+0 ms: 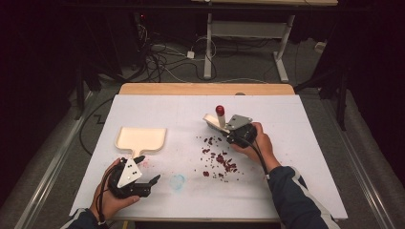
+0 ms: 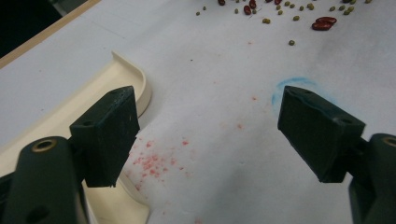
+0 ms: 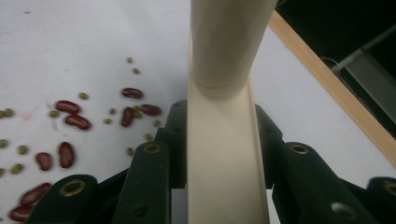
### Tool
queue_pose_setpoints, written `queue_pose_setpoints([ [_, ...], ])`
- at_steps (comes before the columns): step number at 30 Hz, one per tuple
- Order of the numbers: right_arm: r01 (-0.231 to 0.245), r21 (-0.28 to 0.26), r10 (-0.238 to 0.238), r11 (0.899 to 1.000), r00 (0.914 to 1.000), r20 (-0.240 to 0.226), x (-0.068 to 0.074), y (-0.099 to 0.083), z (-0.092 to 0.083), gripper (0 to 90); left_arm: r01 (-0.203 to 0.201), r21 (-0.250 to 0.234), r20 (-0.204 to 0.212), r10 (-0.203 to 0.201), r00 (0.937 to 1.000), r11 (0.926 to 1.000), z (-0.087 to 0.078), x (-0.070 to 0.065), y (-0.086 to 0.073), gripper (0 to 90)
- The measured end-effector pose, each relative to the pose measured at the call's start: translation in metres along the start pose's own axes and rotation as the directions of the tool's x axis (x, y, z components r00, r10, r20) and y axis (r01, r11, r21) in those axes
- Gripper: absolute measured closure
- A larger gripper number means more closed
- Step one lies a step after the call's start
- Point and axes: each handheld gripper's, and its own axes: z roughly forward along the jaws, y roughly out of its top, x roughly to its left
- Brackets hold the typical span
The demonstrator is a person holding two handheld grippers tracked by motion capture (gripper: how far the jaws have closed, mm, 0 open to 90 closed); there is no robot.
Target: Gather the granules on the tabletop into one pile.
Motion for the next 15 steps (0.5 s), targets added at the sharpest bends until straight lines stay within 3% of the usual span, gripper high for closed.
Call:
queue_pose_setpoints([
  [3, 0.081, 0.005, -0.081, 0.997, 0.9963, -0.028, 0.015, 0.006, 0.003, 67.9, -0.001, -0.002, 0.002, 0.001, 1.0000, 1.0000, 0.000, 0.000, 0.000, 20.1],
  [11, 0.129, -0.034, -0.132, 0.991, 0.9868, -0.094, 0.028, -0.002, -0.008, 67.6, -0.008, 0.004, 0.004, 0.008, 1.0000, 1.0000, -0.001, 0.000, 0.000, 20.1],
  [14, 0.165, -0.063, -0.172, 0.984, 0.9762, -0.132, 0.035, -0.010, -0.022, 67.5, -0.008, 0.007, 0.005, 0.008, 1.0000, 0.9999, -0.001, -0.001, 0.000, 20.0],
  [15, 0.165, -0.063, -0.172, 0.984, 0.9762, -0.132, 0.035, -0.010, -0.022, 67.5, -0.008, 0.008, 0.005, 0.008, 1.0000, 0.9999, -0.001, -0.001, 0.000, 20.0],
])
